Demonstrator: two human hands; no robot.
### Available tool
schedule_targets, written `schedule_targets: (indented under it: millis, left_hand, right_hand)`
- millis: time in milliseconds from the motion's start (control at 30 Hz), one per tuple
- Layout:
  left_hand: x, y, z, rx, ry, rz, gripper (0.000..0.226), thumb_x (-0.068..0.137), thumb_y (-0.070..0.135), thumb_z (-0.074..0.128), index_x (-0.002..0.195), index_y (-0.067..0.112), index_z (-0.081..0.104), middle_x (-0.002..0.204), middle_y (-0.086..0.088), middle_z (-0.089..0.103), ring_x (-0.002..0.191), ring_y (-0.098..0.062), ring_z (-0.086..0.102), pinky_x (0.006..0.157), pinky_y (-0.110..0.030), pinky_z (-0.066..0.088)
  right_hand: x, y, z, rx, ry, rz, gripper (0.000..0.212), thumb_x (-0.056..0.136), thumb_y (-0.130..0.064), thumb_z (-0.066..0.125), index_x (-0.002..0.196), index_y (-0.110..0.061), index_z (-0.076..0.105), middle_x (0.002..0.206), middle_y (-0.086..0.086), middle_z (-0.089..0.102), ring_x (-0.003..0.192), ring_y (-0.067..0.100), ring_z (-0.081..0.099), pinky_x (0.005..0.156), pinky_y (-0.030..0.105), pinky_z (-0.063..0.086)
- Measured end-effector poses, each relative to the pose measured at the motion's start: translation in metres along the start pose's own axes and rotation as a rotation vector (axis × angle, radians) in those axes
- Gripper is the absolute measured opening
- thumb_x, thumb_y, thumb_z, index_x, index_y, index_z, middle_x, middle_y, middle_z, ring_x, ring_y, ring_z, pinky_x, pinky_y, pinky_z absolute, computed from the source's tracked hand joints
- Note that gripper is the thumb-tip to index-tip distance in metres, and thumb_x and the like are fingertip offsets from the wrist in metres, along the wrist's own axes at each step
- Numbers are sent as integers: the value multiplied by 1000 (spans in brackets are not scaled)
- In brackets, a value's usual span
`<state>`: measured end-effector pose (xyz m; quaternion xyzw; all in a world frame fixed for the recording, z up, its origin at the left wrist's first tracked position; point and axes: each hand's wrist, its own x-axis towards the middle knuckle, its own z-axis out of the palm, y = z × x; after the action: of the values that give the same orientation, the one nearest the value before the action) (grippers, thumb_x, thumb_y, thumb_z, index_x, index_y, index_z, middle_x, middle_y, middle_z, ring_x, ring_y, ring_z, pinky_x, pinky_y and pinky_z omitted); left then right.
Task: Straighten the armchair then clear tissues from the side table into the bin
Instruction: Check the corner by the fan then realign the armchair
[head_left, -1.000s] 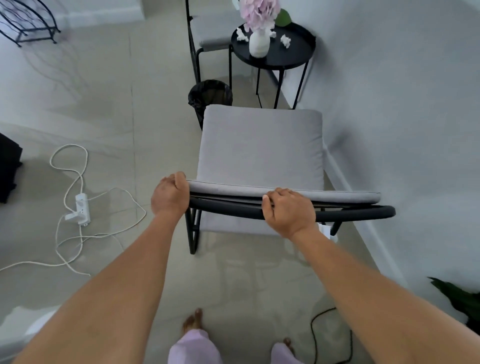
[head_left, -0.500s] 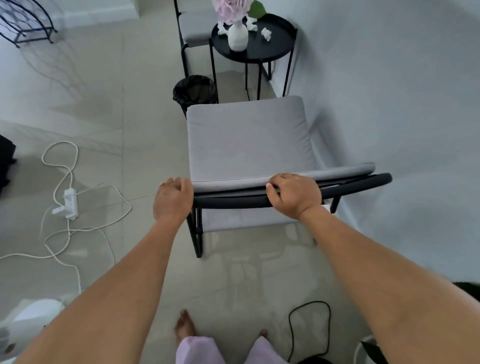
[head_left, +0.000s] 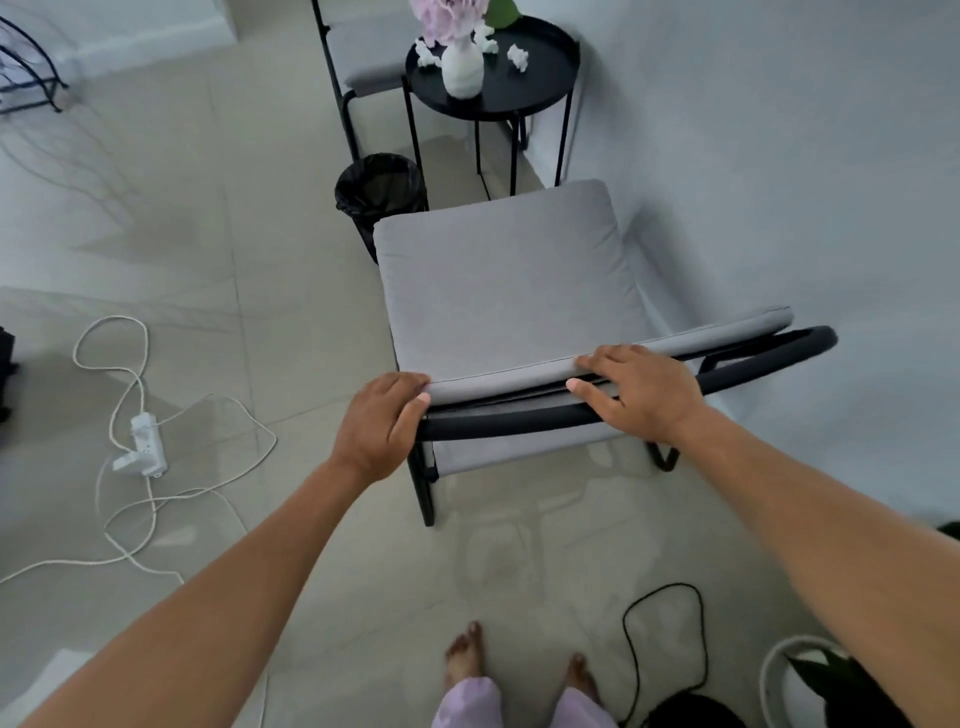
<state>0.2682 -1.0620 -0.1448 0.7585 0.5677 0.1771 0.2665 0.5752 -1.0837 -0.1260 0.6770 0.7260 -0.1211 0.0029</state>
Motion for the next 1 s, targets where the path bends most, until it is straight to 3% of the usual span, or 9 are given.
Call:
schedule_targets:
  millis: [133,233,333,433,767,1000]
  left_hand:
    - [3,-4,13,-100,162,-2,52,85,32,33,103,2,72,103,-12,73,97,-31,65,90,-40,48]
    - [2,0,22,-167,265,-41,54,84,30,31,97,0,74,101,-14,74,97,-32,65,91,-40,47]
    - [1,10,25,-219,319,-131,58,84,32,28,96,1,75,102,-14,74,100,-32,63,95,-41,45]
    - [1,25,32,-255,339,-159,60,83,32,26,97,0,74,102,-15,74,100,-32,63,95,-43,45]
    - [19,94,87,-239,378,-168,57,80,34,29,95,2,75,93,-13,73,90,-28,59,81,-16,31]
    - [37,128,115,-263,386,-200,52,78,38,37,91,5,74,88,-9,73,84,-23,61,81,-24,38]
  right_hand:
    - [-6,-22,9,-6,108,79,79,77,-77,15,122,-29,59,126,-5,60,125,17,51,89,36,51]
    - [-3,-23,10,30,174,97,76,76,-74,22,115,-26,66,122,-3,66,121,16,57,86,35,54]
    - [-3,-19,12,31,294,76,65,76,-65,35,90,-15,74,94,0,76,91,21,71,65,29,56]
    - [-4,-7,12,-9,312,76,55,75,-58,41,77,-13,73,74,0,75,70,22,72,53,23,51]
    - [1,84,-4,-35,338,67,55,76,-56,36,83,-15,72,80,-1,75,75,25,71,55,23,45]
    - [11,131,-15,-55,361,54,63,76,-57,28,86,-12,71,79,3,74,76,28,69,56,23,38]
